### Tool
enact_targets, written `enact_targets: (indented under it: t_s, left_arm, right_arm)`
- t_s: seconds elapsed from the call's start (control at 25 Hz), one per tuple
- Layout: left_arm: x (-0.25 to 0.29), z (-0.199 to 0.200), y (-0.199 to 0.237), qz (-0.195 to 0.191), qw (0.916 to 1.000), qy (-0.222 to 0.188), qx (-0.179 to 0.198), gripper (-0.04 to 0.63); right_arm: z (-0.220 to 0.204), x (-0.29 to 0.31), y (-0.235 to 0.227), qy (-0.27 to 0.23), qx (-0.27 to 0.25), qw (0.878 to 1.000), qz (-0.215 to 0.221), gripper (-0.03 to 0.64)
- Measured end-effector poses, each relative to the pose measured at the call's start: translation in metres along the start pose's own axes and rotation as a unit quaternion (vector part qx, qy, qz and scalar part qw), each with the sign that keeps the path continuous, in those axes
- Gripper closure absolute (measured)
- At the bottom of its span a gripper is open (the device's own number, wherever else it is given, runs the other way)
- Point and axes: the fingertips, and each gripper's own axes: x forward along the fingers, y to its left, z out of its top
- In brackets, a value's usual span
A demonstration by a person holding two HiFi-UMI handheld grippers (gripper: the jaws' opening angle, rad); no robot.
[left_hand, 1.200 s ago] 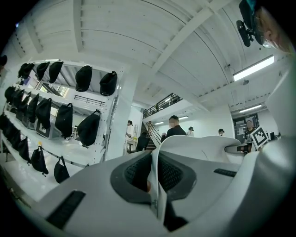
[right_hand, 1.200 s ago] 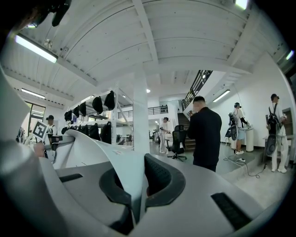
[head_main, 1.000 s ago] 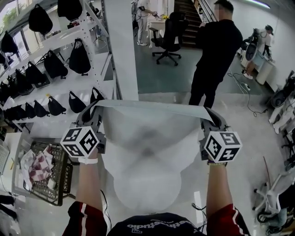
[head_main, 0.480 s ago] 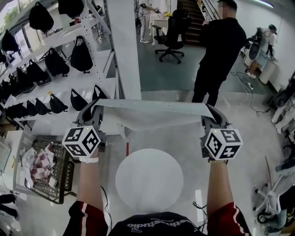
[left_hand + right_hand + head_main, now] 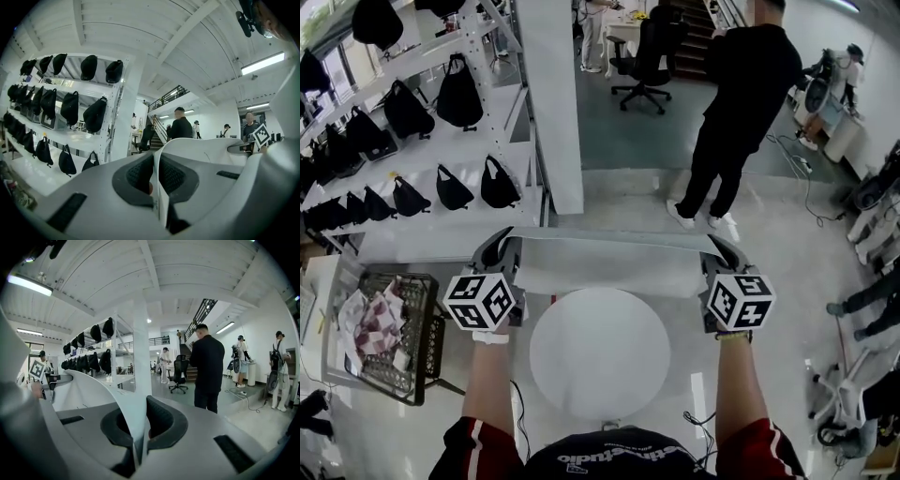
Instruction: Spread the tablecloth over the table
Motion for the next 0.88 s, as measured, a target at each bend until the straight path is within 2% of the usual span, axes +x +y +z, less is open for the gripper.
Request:
enact_targets:
  t_s: [0.16, 0.44, 0.88]
  left_arm:
    - [-0.012, -0.02, -0.001, 0.0, 0.9999, 0.016, -0.004, 0.571]
    - [-0.046, -0.031, 0.0, -0.006, 0.9998, 0.019, -0.001, 0.571]
    - [-0.123, -0.091, -0.016, -0.024, 0.9973, 0.068, -0.014, 0.571]
  right_arm:
    - [-0.022, -0.008, 0.005, 0.012, 0.015, 1.0, 0.002, 0.588]
    - [-0.039, -0.028, 0.024, 0.013, 0.013, 1.0, 0.004, 0.588]
    - [-0.102, -0.088, 0.051, 0.046, 0.022, 0.999, -0.002, 0.586]
